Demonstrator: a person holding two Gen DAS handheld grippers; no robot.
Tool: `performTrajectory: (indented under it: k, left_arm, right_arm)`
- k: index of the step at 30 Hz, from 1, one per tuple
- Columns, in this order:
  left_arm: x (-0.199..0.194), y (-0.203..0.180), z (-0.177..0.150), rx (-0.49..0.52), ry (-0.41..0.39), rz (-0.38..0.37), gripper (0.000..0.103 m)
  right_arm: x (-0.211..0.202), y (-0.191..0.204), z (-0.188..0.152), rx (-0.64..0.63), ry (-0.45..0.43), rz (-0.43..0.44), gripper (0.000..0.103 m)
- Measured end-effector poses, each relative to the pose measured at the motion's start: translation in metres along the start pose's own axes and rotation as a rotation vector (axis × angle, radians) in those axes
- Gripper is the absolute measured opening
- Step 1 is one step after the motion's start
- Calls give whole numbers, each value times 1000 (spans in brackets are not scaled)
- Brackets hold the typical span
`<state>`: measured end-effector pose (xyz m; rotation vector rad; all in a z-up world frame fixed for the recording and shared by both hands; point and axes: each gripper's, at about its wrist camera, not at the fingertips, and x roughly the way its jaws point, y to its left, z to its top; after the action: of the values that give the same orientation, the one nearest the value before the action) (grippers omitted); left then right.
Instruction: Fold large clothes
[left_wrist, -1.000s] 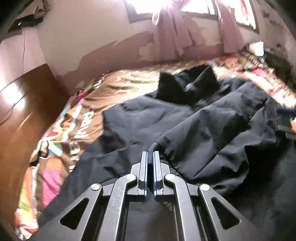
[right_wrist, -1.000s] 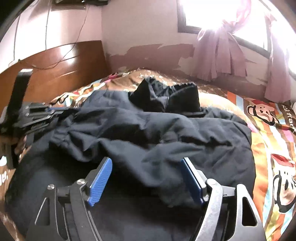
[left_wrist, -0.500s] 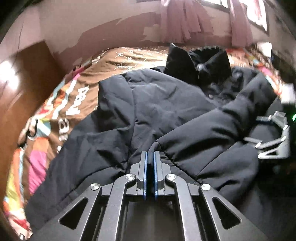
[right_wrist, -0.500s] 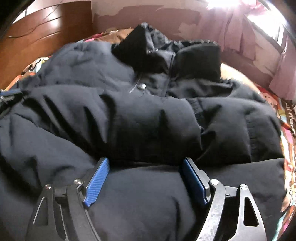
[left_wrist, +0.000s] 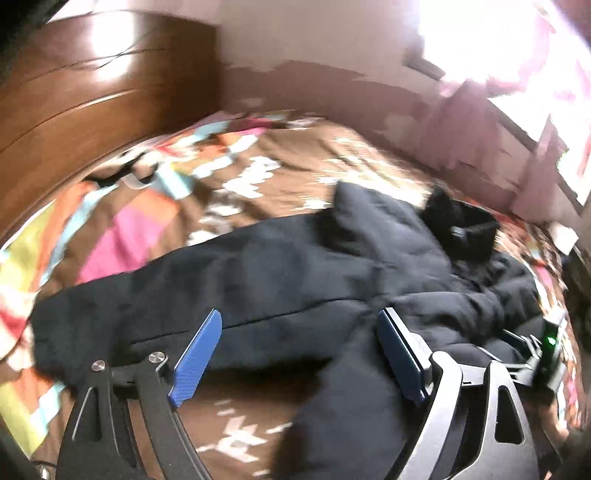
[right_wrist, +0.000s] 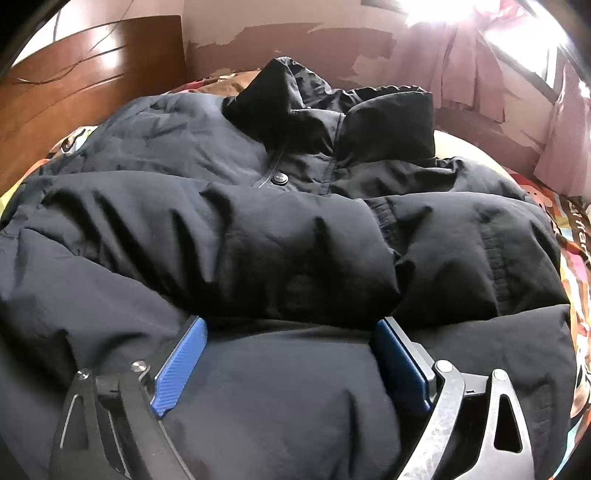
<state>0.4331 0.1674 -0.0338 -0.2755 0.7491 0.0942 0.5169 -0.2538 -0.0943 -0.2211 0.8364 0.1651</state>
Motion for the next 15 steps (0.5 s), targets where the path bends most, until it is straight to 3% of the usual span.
performTrajectory:
  k: [5,8,12,15]
  left_arm:
    - [-15,69,-12,-175,15,86,82]
    - [-19,112,-25,-286,27,86,82]
    - [-16,157,-40,-386,67,96,82]
    - [-13,186,-48,-504,98,87,82]
  right_arm:
    - [-2,1,-1,2,-13,-1,98]
    - [-6,0,2,20,-15,8,99]
    - [-20,-3,4,80,-17,116,99]
    - [-40,-1,7,132,-76,169,99]
